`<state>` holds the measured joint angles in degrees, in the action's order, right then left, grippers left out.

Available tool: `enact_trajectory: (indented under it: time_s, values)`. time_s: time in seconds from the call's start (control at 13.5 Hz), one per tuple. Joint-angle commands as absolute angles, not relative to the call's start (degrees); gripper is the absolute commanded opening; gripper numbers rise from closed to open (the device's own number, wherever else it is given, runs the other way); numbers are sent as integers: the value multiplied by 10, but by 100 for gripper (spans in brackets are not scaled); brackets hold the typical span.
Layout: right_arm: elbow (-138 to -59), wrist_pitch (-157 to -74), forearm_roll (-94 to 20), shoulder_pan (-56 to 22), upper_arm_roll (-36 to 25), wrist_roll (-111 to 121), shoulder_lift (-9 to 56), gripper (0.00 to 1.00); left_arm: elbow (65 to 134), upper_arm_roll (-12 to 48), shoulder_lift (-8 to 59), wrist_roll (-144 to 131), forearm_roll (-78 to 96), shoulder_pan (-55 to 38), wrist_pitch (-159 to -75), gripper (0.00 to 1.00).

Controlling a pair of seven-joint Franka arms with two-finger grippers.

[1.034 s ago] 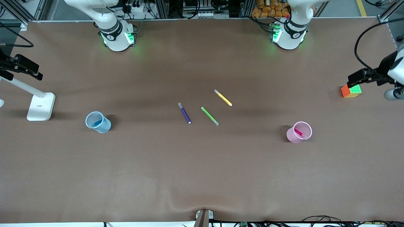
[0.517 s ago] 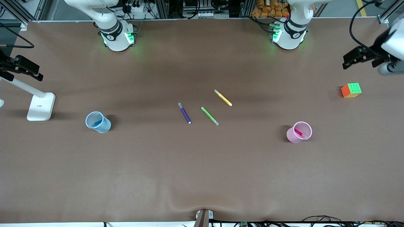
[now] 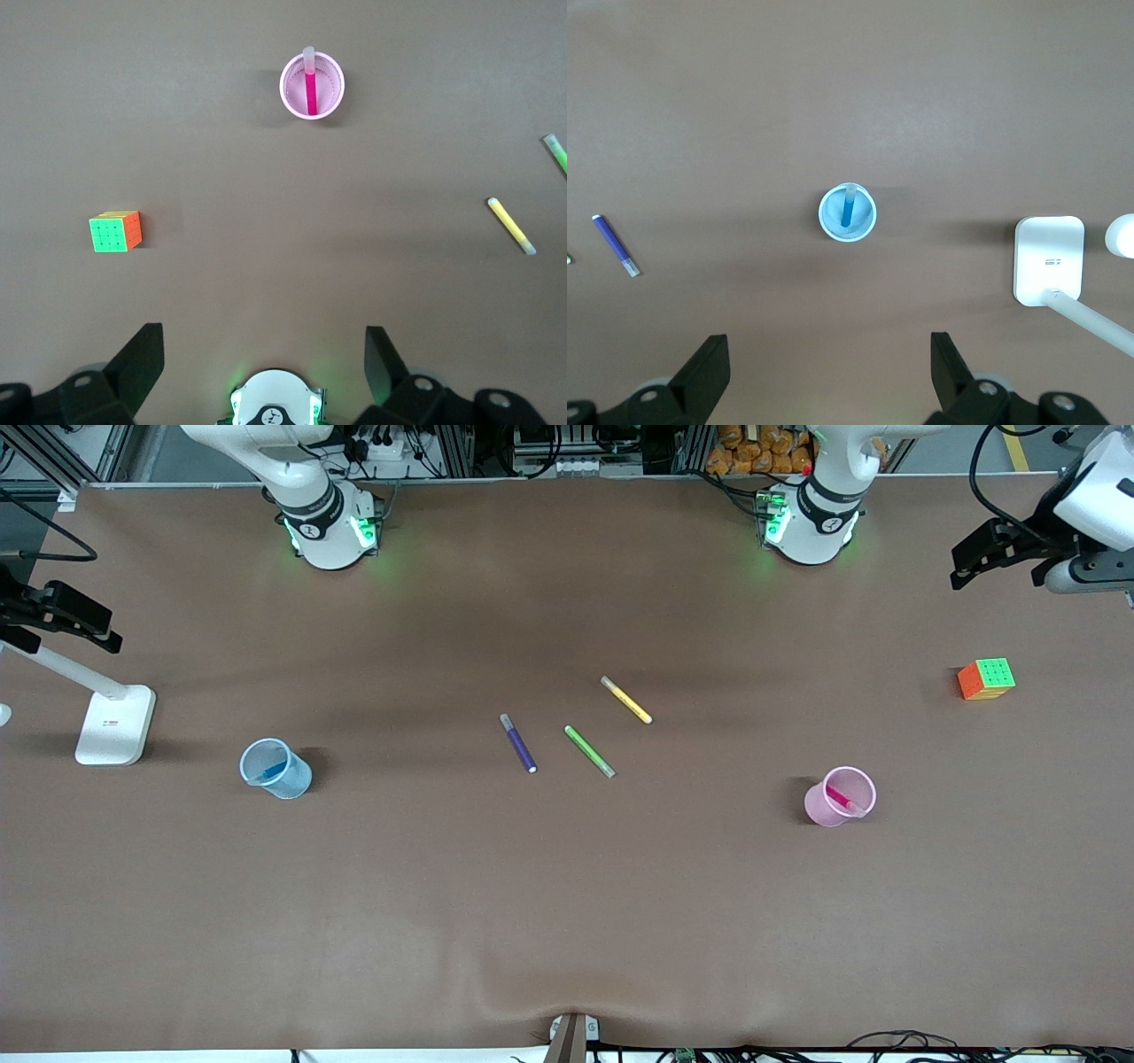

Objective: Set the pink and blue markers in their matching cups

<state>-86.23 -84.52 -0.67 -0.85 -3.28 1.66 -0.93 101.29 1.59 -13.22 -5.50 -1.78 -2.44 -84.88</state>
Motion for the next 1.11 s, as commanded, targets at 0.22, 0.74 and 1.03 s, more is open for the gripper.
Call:
enact_trajectory:
  time_s: [0.22,0.74,1.03]
  values:
    - [-867,-849,-7,-4,-31,21,-12,100,990,13,-122,-52,-17,-32,-851,100]
    - [-867,-849,-7,-4,-31,21,-11,100,989,12,-124,-55,-16,-29,-828,100]
    - [-867,-849,-7,-4,-31,21,-11,100,985,12,-123,-82,-17,-30,-809,100]
